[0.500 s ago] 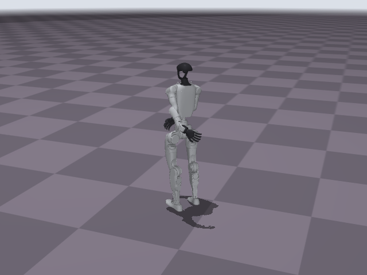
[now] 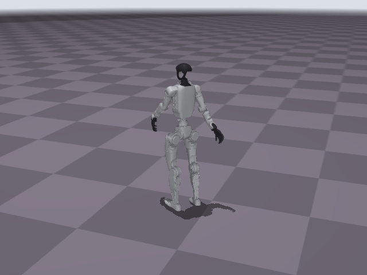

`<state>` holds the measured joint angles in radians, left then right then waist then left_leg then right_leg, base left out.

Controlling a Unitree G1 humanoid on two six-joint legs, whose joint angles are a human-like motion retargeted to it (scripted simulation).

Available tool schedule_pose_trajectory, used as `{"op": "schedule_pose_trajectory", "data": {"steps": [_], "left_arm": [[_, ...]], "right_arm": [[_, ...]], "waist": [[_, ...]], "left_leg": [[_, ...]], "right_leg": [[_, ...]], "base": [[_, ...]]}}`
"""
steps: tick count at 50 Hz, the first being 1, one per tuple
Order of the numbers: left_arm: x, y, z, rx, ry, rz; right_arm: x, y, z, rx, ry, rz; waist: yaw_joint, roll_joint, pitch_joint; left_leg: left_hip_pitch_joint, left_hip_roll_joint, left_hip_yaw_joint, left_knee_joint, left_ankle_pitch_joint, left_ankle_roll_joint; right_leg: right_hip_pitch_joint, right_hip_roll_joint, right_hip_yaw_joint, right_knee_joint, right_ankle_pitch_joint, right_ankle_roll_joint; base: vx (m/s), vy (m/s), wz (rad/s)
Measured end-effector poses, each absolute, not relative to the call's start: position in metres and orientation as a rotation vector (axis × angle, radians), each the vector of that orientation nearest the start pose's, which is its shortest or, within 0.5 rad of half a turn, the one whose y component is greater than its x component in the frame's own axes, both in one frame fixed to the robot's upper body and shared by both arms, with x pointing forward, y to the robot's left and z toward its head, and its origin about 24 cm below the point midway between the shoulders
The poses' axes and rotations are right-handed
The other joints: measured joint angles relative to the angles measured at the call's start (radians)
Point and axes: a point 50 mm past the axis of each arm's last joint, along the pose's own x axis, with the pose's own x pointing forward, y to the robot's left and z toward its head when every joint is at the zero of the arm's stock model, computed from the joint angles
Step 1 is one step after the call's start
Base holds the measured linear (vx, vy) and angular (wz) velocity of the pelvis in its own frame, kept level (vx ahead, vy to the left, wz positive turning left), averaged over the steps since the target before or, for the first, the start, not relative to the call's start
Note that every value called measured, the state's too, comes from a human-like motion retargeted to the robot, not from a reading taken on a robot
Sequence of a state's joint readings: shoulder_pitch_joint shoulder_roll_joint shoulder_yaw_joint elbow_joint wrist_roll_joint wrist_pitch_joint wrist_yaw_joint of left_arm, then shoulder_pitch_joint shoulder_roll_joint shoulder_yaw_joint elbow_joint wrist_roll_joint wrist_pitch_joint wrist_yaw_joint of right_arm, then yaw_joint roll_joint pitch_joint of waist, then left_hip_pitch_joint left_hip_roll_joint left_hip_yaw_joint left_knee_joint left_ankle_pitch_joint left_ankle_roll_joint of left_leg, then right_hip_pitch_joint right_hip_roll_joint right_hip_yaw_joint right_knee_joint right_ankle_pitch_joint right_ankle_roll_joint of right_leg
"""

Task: In place motions

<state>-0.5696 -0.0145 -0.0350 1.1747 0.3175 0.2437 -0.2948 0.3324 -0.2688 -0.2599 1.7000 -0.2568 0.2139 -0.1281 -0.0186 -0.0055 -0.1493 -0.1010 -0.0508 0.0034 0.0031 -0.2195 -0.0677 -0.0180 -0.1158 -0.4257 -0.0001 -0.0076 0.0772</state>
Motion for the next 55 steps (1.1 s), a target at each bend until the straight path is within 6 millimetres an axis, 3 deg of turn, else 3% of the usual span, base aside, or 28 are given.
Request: {"op": "schedule_pose_trajectory", "data": {"steps": [2, 5, 8, 10, 13, 15, 18, 20, 25, 29, 33, 37, 40, 42, 45, 50, 55], "left_arm": [[0.289, 0.111, -0.069, 0.415, 0.827, -0.467], [0.281, 0.124, -0.078, 0.489, 0.793, -0.355], [0.241, 0.135, -0.110, 0.462, 0.923, -0.296], [0.197, 0.141, -0.137, 0.401, 1.109, -0.312], [0.107, 0.148, -0.168, 0.229, 1.522, -0.345], [0.040, 0.153, -0.171, 0.074, 1.823, -0.313], [-0.050, 0.156, -0.162, -0.175, 2.169, -0.105], [-0.095, 0.148, -0.153, -0.343, 2.273, 0.023], [-0.156, 0.141, -0.137, -0.675, 2.232, 0.168], [-0.182, 0.142, -0.123, -0.765, 2.302, 0.347], [-0.176, 0.142, -0.126, -0.792, 2.284, 0.392], [-0.142, 0.143, -0.142, -0.759, 2.170, 0.227], [-0.105, 0.148, -0.157, -0.661, 2.057, 0.084], [-0.077, 0.153, -0.166, -0.560, 1.978, 0.001], [-0.037, 0.161, -0.175, -0.389, 1.856, -0.095], [0.010, 0.178, -0.179, -0.158, 1.691, -0.143], [0.030, 0.198, -0.176, -0.060, 1.630, -0.142]], "right_arm": [[-0.165, -0.248, -0.125, -0.362, 2.233, -0.330], [-0.124, -0.245, -0.141, -0.523, 2.138, -0.184], [-0.062, -0.231, -0.161, -0.603, 1.964, 0.092], [-0.013, -0.214, -0.171, -0.618, 1.807, 0.300], [0.066, -0.179, -0.176, -0.624, 1.501, 0.548], [0.115, -0.154, -0.168, -0.631, 1.290, 0.668], [0.177, -0.117, -0.143, -0.645, 0.983, 0.791], [0.205, -0.097, -0.123, -0.642, 0.808, 0.861], [0.235, -0.078, -0.089, -0.623, 0.550, 0.931], [0.224, -0.092, -0.098, -0.666, 0.547, 0.902], [0.182, -0.123, -0.135, -0.763, 0.785, 0.849], [0.103, -0.172, -0.170, -0.811, 1.272, 0.736], [0.034, -0.206, -0.172, -0.727, 1.661, 0.609], [-0.007, -0.218, -0.170, -0.617, 1.831, 0.481], [-0.055, -0.221, -0.166, -0.436, 1.945, 0.289], [-0.092, -0.231, -0.158, -0.278, 1.982, 0.118], [-0.083, -0.249, -0.156, -0.314, 1.941, 0.082]], "waist": [[0.013, 0.004, -0.004], [0.020, 0.008, -0.011], [0.019, 0.014, -0.020], [0.016, 0.019, -0.024], [0.012, 0.026, -0.023], [0.006, 0.029, -0.025], [-0.009, 0.028, -0.022], [-0.013, 0.026, -0.022], [0.005, 0.021, -0.020], [0.020, 0.009, -0.013], [0.024, -0.001, -0.005], [0.035, -0.005, -0.008], [0.043, -0.013, -0.002], [0.048, -0.021, 0.004], [0.050, -0.034, 0.002], [0.026, -0.042, -0.012], [-0.001, -0.036, 0.001]], "left_leg": [[0.006, 0.000, 0.006, -0.002, -0.003, 0.002], [0.015, 0.002, 0.016, -0.006, -0.007, 0.004], [0.029, 0.005, 0.027, -0.012, -0.011, 0.005], [0.038, 0.007, 0.035, -0.014, -0.014, 0.005], [0.050, 0.009, 0.044, -0.017, -0.018, 0.004], [0.056, 0.008, 0.046, -0.020, -0.019, 0.004], [0.062, 0.006, 0.047, -0.022, -0.022, 0.004], [0.065, 0.006, 0.051, -0.023, -0.024, 0.004], [0.066, 0.001, 0.054, -0.024, -0.031, 0.006], [0.065, -0.004, 0.041, -0.022, -0.027, 0.005], [0.062, -0.009, 0.025, -0.021, -0.020, 0.003], [0.053, -0.014, 0.010, -0.018, -0.016, 0.005], [0.047, -0.020, -0.005, -0.014, -0.012, 0.008], [0.042, -0.026, -0.016, -0.011, -0.009, 0.010], [0.029, -0.036, -0.031, -0.008, -0.003, 0.012], [0.012, -0.040, -0.028, -0.007, 0.004, 0.016], [0.015, -0.029, -0.001, -0.008, 0.009, 0.024]], "right_leg": [[-0.004, 0.002, 0.012, 0.004, 0.001, -0.002], [-0.010, 0.005, 0.028, 0.009, 0.001, -0.006], [-0.011, 0.009, 0.038, 0.011, 0.002, -0.008], [-0.010, 0.011, 0.043, 0.013, 0.003, -0.010], [-0.009, 0.013, 0.051, 0.016, 0.004, -0.012], [-0.009, 0.013, 0.055, 0.017, 0.003, -0.013], [-0.008, 0.013, 0.057, 0.016, 0.003, -0.014], [-0.010, 0.012, 0.062, 0.016, 0.003, -0.014], [-0.015, 0.009, 0.067, 0.014, 0.005, -0.013], [0.002, 0.004, 0.044, 0.010, 0.001, -0.010], [0.022, 0.000, 0.016, 0.003, -0.001, -0.006], [0.028, -0.004, -0.002, -0.001, -0.001, -0.001], [0.036, -0.008, -0.015, -0.005, -0.001, 0.003], [0.040, -0.013, -0.026, -0.007, -0.001, 0.005], [0.040, -0.020, -0.039, -0.011, -0.001, 0.009], [0.023, -0.026, -0.039, -0.012, 0.004, 0.014], [-0.006, -0.023, 0.001, 0.002, 0.016, 0.014]], "base": [[0.04, 0.02, -0.23], [0.00, 0.00, 0.00], [0.06, -0.01, -0.12], [0.06, -0.01, -0.13], [0.02, 0.00, -0.04], [0.03, -0.01, 0.00], [0.07, -0.01, 0.01], [0.08, 0.05, -0.06], [0.00, 0.07, -0.03], [-0.02, 0.04, 0.31], [-0.05, 0.03, 0.35], [-0.05, 0.04, 0.21], [-0.05, 0.04, 0.20], [-0.05, 0.02, 0.24], [-0.02, 0.01, 0.14], [-0.01, 0.00, -0.06], [-0.10, 0.03, -0.46]]}}
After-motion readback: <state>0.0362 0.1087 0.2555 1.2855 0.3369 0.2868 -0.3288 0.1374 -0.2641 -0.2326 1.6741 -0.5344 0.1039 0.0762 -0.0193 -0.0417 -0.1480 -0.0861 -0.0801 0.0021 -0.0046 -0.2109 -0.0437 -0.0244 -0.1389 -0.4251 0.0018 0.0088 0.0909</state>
